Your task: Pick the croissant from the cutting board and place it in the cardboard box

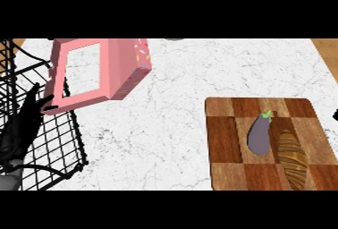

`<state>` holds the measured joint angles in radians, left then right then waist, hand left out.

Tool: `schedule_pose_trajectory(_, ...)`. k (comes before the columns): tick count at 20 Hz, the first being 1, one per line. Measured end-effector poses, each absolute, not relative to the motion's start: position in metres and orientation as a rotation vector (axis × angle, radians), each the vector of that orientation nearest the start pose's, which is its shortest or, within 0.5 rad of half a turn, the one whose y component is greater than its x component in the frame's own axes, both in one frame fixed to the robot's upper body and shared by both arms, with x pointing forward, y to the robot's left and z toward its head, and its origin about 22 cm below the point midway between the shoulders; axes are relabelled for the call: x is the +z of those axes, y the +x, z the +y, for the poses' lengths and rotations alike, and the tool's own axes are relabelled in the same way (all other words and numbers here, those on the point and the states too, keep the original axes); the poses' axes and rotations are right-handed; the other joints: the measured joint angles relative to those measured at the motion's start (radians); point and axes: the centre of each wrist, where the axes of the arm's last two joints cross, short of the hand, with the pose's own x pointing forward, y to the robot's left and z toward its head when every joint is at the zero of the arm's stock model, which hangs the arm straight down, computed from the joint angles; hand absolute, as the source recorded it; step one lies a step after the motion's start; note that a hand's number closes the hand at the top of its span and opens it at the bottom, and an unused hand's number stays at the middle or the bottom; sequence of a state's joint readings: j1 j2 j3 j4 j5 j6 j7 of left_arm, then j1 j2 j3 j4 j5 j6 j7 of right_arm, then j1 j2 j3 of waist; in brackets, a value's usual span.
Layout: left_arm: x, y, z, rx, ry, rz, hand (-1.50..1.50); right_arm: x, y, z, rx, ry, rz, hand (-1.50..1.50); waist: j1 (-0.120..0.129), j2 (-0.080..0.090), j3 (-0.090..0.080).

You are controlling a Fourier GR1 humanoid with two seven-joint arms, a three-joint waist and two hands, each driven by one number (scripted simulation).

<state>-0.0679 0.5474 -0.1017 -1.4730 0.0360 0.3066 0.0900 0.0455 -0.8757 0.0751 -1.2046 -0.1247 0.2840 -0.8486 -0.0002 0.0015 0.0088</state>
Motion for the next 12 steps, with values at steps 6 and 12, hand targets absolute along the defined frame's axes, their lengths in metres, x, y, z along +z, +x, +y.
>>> schedule_pose_trajectory(6, 0.031, 0.261, 0.339, -0.220, 0.617, -1.414, 0.00, 0.068, 0.227, -0.477, 1.126, -0.215, -1.636, -1.50, 0.013, 0.000, 0.000)
schedule_pose_trajectory(12, 0.028, 0.264, 0.340, -0.222, 0.610, -1.402, 0.00, 0.076, 0.248, -0.461, 1.376, -0.233, -1.433, -1.50, 0.017, -0.002, 0.001)
